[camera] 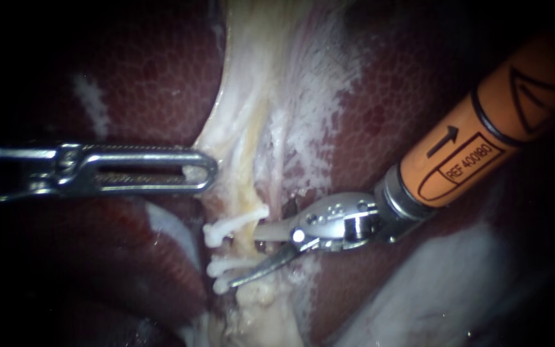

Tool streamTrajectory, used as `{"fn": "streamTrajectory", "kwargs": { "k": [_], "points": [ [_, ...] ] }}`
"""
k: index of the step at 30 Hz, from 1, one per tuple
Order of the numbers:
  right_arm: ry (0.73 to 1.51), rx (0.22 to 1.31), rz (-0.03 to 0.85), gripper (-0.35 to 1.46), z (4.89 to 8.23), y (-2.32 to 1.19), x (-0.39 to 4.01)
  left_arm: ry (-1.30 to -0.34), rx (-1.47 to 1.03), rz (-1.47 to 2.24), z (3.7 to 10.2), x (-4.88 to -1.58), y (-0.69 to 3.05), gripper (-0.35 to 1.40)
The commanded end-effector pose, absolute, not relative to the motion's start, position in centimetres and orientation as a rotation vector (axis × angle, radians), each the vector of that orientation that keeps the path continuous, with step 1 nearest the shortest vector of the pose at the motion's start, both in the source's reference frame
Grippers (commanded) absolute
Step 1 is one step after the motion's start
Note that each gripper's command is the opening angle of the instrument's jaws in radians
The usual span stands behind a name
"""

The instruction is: Go to the cutting position left tube

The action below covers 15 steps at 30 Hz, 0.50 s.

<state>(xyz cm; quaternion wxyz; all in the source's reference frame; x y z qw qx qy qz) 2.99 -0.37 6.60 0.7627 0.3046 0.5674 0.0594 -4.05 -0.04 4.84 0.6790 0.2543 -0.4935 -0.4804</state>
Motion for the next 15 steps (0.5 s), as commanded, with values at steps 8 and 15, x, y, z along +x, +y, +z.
{"fn": "streamTrajectory", "kwargs": {
  "k": [8,15],
  "points": [
    [1.248,0.707,0.082,1.12,6.55,-0.41,2.86,-1.109,0.569,-1.080,4.88,-4.03,-0.03,-0.35],
    [1.244,0.727,0.087,1.07,6.51,-0.39,2.68,-1.109,0.568,-1.080,4.93,-4.02,-0.01,-0.35]
  ]
}}
